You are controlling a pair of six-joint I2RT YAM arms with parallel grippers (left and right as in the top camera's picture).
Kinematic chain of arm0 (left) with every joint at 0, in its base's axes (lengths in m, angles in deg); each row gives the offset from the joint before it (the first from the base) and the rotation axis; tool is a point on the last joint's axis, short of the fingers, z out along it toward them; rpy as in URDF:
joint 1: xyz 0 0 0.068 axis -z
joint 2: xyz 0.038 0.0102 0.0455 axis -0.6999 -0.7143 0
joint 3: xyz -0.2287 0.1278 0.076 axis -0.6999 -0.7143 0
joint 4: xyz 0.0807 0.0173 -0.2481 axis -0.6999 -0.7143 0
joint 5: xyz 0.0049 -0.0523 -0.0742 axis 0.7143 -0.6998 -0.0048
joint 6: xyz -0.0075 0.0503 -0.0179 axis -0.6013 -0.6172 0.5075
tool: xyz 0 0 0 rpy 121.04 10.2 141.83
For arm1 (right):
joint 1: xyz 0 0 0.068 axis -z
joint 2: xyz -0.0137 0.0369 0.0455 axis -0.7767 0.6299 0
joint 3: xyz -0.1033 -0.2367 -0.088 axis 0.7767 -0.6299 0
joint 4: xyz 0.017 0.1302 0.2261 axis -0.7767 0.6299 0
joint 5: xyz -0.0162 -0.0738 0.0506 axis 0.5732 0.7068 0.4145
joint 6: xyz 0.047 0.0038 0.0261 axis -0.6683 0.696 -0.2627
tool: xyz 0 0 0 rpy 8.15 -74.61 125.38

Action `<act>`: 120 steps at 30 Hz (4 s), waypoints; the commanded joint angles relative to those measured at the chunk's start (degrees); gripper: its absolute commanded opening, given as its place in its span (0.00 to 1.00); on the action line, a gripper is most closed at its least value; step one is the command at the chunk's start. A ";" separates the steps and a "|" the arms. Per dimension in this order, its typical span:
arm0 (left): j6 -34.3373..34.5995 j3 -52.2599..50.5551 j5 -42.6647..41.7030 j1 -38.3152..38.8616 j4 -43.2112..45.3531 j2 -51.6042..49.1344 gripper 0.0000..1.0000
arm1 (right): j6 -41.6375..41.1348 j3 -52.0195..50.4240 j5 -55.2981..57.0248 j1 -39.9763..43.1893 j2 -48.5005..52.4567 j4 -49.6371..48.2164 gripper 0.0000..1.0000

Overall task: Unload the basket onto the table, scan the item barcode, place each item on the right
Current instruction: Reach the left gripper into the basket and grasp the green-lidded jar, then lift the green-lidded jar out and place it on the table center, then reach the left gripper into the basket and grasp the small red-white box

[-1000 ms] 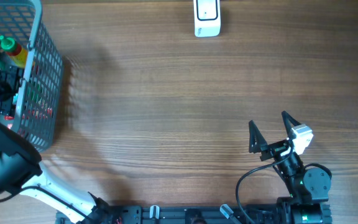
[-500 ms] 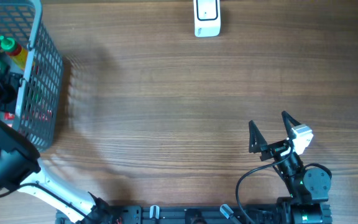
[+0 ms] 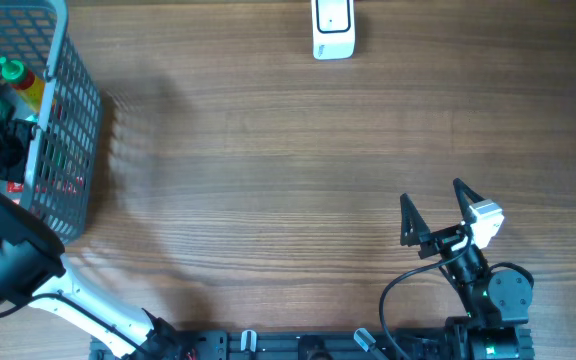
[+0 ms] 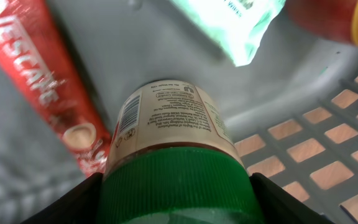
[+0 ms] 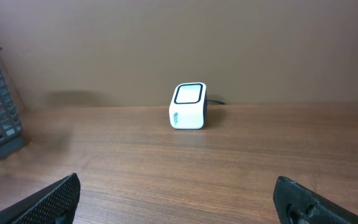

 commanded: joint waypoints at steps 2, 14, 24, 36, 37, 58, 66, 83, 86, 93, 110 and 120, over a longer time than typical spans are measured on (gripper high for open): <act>-0.31 7.61 1.01 0.26 -2.84 2.38 0.65 | 0.52 -0.07 0.46 -0.17 -0.42 -0.17 1.00; -0.20 14.19 1.64 0.26 -4.70 20.68 0.63 | 0.55 -0.07 0.46 -0.17 -0.42 -0.17 1.00; -0.02 15.50 1.79 1.88 -5.16 40.96 0.63 | 0.55 -0.07 0.48 -0.17 -0.42 -0.17 1.00; -0.04 15.23 12.85 35.54 -17.51 36.65 0.63 | 0.52 -0.07 0.46 -0.17 -0.42 -0.17 1.00; -0.04 15.23 13.60 39.19 -18.64 34.45 0.63 | 0.55 -0.07 0.46 -0.17 -0.42 -0.17 1.00; -25.99 15.21 18.38 71.14 -10.49 -3.65 0.64 | 0.52 -0.07 0.46 -0.17 -0.42 -0.17 1.00; -34.86 14.88 21.79 73.26 -7.30 -10.78 0.65 | 0.55 -0.07 0.46 -0.17 -0.42 -0.17 1.00; -39.34 14.91 19.21 77.22 -10.93 -11.98 0.89 | 0.52 -0.07 0.46 -0.17 -0.42 -0.17 1.00; -39.34 14.91 19.26 79.25 -11.39 -10.38 1.00 | 0.55 -0.07 0.46 -0.17 -0.42 -0.17 1.00; -37.13 14.91 25.86 79.62 -11.96 0.39 1.00 | 0.52 -0.07 0.46 -0.17 -0.42 -0.17 1.00; -13.18 14.91 36.52 43.80 -2.08 32.20 1.00 | 0.57 -0.07 0.46 -0.17 -0.42 -0.17 1.00; -7.78 14.91 31.15 9.46 -3.45 30.53 1.00 | 0.55 -0.07 0.48 -0.17 -0.42 -0.17 1.00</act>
